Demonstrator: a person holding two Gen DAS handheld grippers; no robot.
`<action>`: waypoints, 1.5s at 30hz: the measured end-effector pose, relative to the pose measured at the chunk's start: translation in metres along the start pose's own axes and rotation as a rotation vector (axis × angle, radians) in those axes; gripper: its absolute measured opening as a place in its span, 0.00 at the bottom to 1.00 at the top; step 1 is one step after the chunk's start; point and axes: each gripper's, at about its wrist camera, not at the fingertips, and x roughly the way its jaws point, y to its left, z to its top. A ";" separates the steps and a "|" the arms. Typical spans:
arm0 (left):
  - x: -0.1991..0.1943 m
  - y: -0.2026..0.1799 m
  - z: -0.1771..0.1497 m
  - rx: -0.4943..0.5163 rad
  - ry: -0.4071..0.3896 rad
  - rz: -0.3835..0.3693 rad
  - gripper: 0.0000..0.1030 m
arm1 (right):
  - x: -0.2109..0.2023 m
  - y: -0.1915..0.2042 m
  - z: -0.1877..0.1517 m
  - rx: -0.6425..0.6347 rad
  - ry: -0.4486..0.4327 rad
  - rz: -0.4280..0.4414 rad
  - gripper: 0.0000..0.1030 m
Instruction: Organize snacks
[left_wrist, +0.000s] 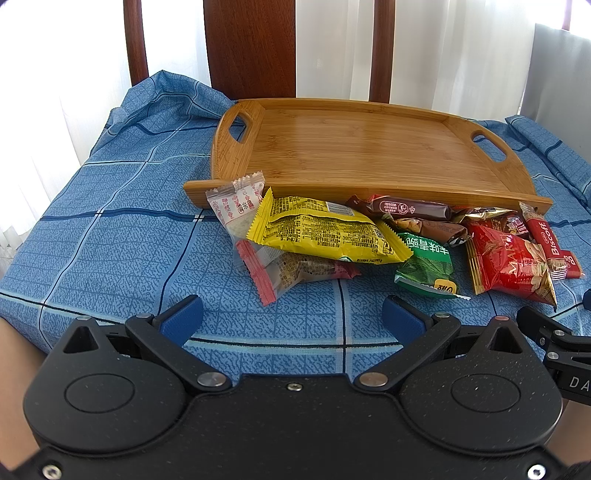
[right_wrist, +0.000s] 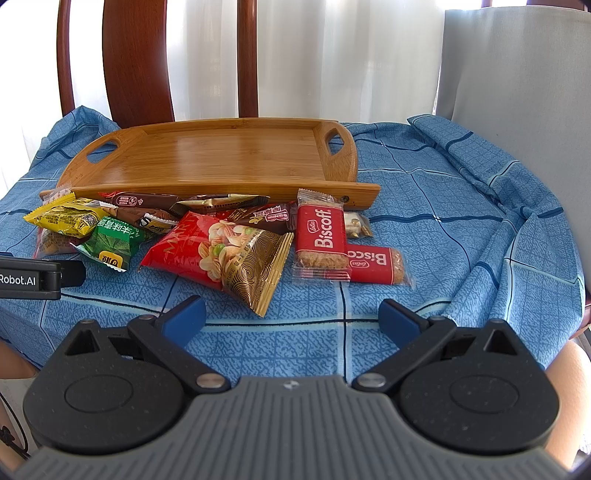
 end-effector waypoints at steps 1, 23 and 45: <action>0.000 0.000 0.000 0.000 0.001 0.000 1.00 | 0.000 0.000 0.000 0.000 0.000 0.000 1.00; 0.005 0.007 -0.002 0.029 -0.026 -0.027 1.00 | -0.001 0.001 -0.005 0.006 -0.016 -0.007 1.00; -0.025 -0.006 0.029 0.135 -0.183 -0.079 0.90 | -0.012 0.021 0.011 0.009 -0.165 0.083 0.91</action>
